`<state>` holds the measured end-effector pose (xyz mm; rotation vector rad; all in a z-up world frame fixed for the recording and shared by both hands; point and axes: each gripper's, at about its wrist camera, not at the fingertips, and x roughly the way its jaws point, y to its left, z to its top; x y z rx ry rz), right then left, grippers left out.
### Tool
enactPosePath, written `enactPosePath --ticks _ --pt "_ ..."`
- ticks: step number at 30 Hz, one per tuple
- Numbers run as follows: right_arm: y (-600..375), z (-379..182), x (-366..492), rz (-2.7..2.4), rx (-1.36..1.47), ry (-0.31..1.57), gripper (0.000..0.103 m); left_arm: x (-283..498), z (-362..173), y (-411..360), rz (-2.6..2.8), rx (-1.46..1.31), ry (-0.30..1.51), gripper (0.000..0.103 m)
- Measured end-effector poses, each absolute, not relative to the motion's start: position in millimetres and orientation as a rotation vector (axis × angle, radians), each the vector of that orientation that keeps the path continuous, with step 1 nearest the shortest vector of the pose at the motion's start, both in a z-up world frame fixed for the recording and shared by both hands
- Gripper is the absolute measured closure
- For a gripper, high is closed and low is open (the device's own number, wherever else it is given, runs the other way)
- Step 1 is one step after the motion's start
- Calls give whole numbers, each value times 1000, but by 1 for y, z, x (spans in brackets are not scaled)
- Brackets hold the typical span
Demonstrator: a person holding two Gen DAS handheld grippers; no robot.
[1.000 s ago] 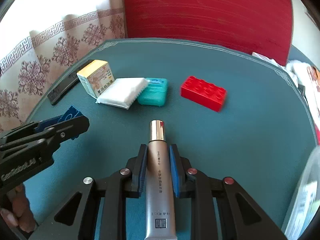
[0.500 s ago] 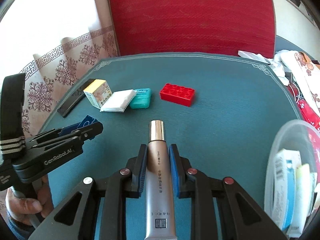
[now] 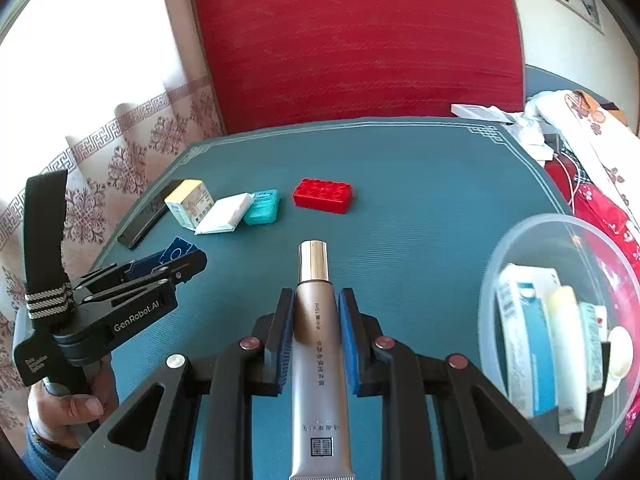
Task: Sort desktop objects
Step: 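Grasp the beige tube with the right gripper and carry it toward the clear bowl, then lower the beige tube into the bowl with the right gripper while the left drops the blue block in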
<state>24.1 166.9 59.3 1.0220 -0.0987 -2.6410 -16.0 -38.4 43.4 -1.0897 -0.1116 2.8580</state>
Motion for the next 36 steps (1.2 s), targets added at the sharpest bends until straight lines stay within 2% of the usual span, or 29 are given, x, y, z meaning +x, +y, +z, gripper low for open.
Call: enactPosePath --ticks 18,36 --pt "243 82 51 -2780 938 -215 78 11 44 22 2837 -1066 108 63" --pt "338 79 54 -2884 935 -401 78 20 57 85 2655 -1080 38 63"
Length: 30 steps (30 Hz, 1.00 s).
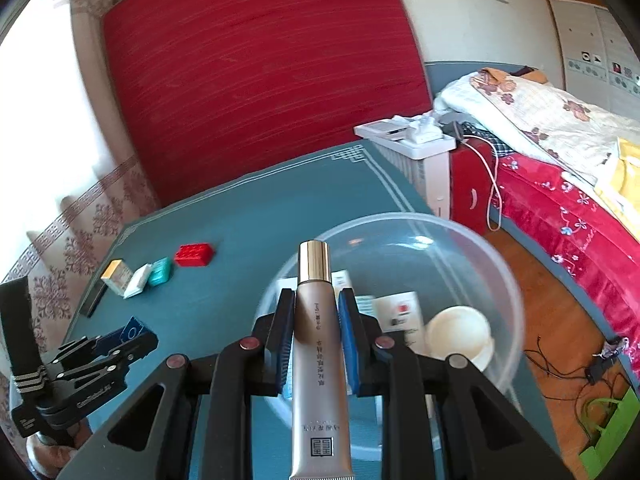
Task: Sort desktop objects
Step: 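Lower the beige tube into the bowl with the right gripper while the left drops the blue block in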
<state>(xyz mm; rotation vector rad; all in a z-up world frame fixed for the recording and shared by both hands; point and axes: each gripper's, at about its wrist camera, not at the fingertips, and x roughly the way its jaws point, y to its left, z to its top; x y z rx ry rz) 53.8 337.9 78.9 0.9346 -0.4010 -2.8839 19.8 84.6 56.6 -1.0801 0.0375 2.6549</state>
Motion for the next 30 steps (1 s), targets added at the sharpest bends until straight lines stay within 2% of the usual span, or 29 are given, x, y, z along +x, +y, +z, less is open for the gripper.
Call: enactPosePath --ticks 7,17,30 --pt "348 76 41 -2876 925 -417 78 21 60 107 2629 -1078 61 63" --pt "372 60 21 -2804 997 -592 77 21 63 123 2610 -1086 88 63" --pt "396 49 34 -2816 1011 -641 74 16 63 150 2558 -1071 118 63"
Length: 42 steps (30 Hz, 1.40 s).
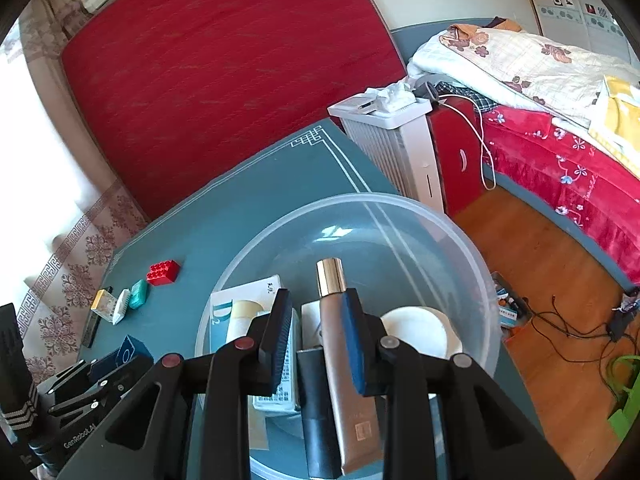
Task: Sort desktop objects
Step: 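Lower the beige tube into the bowl with the right gripper while the left drops the blue block in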
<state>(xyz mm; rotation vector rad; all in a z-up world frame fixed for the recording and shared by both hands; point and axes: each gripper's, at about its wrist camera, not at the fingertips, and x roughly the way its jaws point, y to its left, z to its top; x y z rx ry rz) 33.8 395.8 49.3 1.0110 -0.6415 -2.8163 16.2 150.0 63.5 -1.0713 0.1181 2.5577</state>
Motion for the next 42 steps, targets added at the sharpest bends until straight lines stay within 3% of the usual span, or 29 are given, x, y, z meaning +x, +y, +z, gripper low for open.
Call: enactPosePath --ticks 37,42 --pt "411 63 44 -2835 915 -707 74 -9 49 224 2445 -1029 200 63" --pt "411 63 44 -2834 917 -715 74 -16 48 217 2422 -1085 142 49"
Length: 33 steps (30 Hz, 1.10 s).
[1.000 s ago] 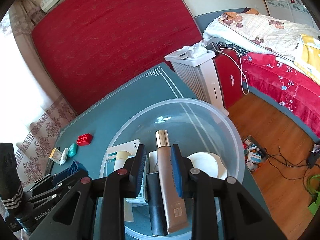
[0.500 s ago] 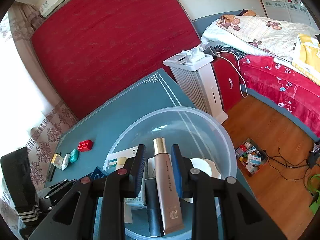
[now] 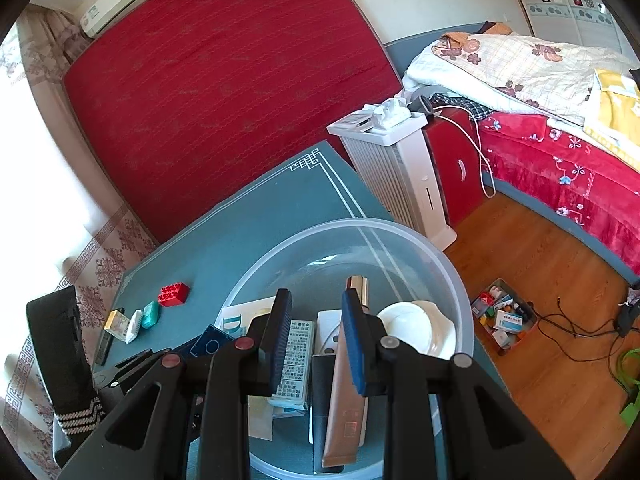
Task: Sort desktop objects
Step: 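Lower the beige tube into the bowl with the right gripper while the left drops the blue block in, then withdraw both open grippers from the bowl back over the table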
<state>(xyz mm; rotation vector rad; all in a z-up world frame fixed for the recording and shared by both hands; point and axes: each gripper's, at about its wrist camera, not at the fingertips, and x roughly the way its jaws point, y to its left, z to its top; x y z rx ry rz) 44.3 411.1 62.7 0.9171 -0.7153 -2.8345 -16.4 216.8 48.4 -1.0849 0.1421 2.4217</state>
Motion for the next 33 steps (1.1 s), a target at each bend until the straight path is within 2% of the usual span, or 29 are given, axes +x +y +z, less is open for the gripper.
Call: enactPosePath --ticks 6,19,23,33 --pt "408 61 45 -2824 928 -705 74 -11 54 203 2392 -1068 35 37" --pt "394 56 46 -2808 954 -680 74 4 60 183 2476 -1027 87 37" --pt "388 53 48 -2808 966 -677 63 8 64 176 2499 -994 103 37" --pt "377 51 57 -2811 987 -674 61 13 62 159 2542 -985 127 37"
